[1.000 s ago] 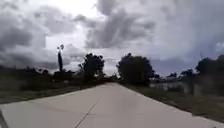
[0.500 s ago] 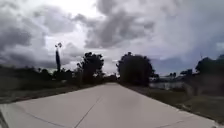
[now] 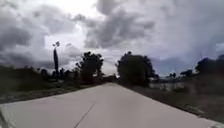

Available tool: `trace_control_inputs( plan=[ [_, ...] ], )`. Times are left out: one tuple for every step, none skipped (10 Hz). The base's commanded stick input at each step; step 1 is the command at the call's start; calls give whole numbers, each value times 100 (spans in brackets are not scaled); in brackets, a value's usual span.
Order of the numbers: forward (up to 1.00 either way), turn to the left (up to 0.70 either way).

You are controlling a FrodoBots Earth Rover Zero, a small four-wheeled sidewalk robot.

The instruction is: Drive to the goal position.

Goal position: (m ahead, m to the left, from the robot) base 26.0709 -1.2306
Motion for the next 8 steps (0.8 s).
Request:
trace_control_inputs(
  plan=[
    [85, 0],
    [85, 0],
    [85, 0],
    [85, 0],
    [85, 0],
    [85, 0],
    [85, 0],
    [85, 0]
  ],
)
